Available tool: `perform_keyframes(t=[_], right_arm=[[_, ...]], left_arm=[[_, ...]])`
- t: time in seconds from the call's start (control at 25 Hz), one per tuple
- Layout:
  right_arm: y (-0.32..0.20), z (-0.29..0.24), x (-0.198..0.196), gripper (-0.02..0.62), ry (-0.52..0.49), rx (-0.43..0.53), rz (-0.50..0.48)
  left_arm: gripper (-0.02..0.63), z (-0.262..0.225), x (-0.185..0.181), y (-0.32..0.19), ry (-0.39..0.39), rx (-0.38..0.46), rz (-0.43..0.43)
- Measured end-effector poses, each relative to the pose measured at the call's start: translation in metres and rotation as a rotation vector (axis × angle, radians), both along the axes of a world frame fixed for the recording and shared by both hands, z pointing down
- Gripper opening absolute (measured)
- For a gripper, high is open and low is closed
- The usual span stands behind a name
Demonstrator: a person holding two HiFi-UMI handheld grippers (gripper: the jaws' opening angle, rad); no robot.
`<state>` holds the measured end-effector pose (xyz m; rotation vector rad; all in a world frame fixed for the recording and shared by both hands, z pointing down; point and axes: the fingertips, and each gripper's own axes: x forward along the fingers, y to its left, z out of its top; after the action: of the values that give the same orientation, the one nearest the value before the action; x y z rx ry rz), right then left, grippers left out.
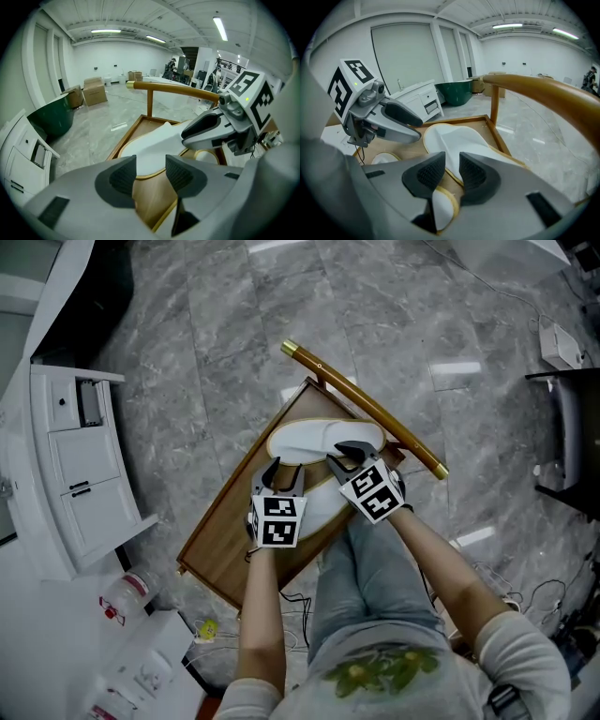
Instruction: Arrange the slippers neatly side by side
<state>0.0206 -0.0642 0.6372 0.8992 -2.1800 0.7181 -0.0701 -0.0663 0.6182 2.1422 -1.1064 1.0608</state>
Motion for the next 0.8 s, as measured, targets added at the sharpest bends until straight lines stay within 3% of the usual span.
perform_keyframes(t=[0.68,0.8], right_arm=[[0.000,0.009,-0.005,0.021,0.011,-0.006,-0.006],[0.003,0.008,-0.006,0.020,0.009,-0.016,-0.005]], left_arm=[[0.198,0.036,-0.011,0.001,-0.046,-0.076,-0.038],[0.164,0.041,-0.017,-0.002,-0.059,-0.072,-0.065]])
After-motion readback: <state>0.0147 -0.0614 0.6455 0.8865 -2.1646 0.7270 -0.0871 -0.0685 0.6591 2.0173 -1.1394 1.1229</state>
